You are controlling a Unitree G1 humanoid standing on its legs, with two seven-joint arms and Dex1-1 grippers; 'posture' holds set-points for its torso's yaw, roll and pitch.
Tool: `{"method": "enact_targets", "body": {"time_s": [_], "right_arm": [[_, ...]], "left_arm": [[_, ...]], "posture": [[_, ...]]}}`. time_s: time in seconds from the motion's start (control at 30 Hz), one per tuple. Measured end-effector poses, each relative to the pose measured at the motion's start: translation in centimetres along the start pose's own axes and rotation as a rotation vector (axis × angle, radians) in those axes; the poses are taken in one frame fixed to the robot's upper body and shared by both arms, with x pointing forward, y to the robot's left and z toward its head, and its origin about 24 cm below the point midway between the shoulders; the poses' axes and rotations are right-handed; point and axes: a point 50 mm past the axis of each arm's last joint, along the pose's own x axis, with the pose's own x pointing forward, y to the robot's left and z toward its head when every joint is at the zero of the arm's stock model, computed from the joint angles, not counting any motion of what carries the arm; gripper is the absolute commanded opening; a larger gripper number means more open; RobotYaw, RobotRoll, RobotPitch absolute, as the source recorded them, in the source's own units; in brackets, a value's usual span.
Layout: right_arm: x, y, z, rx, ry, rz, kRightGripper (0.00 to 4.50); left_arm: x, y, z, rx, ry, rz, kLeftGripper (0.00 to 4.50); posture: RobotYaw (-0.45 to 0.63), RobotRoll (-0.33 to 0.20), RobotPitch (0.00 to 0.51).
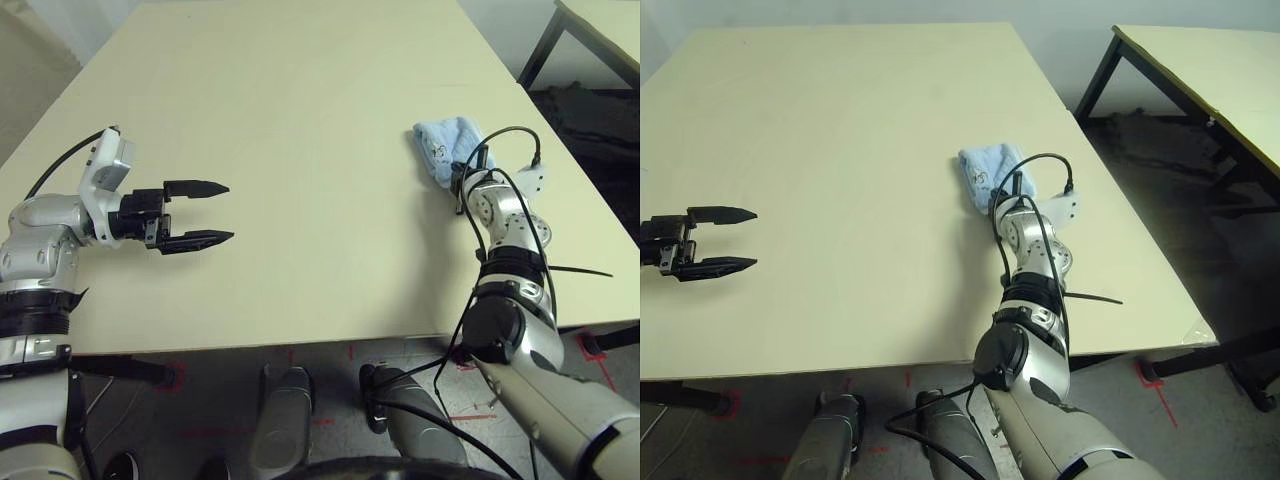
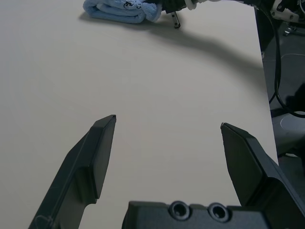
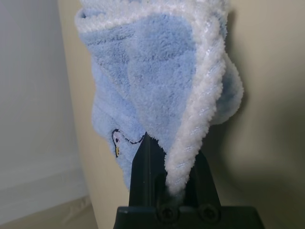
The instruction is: Fold the towel and set it aside.
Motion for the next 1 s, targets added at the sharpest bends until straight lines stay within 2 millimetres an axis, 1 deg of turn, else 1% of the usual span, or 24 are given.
{"method": "enact_targets", "body": {"time_s": [0.27, 0.33, 0.37, 0.43, 0.47, 0.7, 0.73, 0.83, 1.0], "right_arm": [[-0.1, -0.1, -0.1, -0.001, -0.006, 0.004, 0.01], [-0.1, -0.1, -0.1, -0.009, 0.001, 0.001, 0.58], [-0.1, -0.2, -0.2, -0.016, 0.008, -0.006, 0.78], [-0.2, -0.6, -0.3, -0.023, 0.021, -0.026, 1.56], [-0.2, -0.6, -0.2, -0.026, 0.023, -0.025, 1.86], [-1.1, 0.4, 0.1, -0.127, 0.015, 0.006, 4.31], [-1.3, 0.4, 0.2, -0.162, 0.011, 0.01, 4.45], [-1.8, 0.2, 0.4, -0.291, 0.005, 0.009, 4.45], [-3.4, -0.9, 1.5, -0.595, 0.007, -0.021, 4.45]], "left_arm": [[0.0, 0.0, 0.0, 0.0, 0.001, 0.0, 4.5], [0.0, 0.0, 0.0, 0.001, 0.001, 0.001, 4.5], [0.0, 0.0, 0.0, 0.001, 0.001, 0.001, 4.5], [0.0, 0.0, -0.1, -0.003, 0.001, 0.003, 4.5], [-0.1, 0.0, -0.2, -0.007, 0.0, 0.006, 4.5], [-0.1, 0.0, -0.3, -0.011, 0.001, 0.007, 4.5], [-0.1, 0.0, -0.3, -0.013, 0.002, 0.007, 4.5], [-0.2, -0.1, -0.5, -0.019, 0.005, 0.009, 4.5], [-0.3, -0.2, -0.7, -0.024, 0.009, 0.016, 4.5]], "posture": [[0.05, 0.0, 0.162], [0.05, 0.0, 0.162], [0.05, 0.0, 0.162], [0.05, 0.0, 0.164], [0.05, 0.0, 0.164], [0.06, 0.0, 0.161], [0.06, 0.0, 0.161], [0.06, 0.0, 0.158], [0.07, 0.0, 0.159]]}}
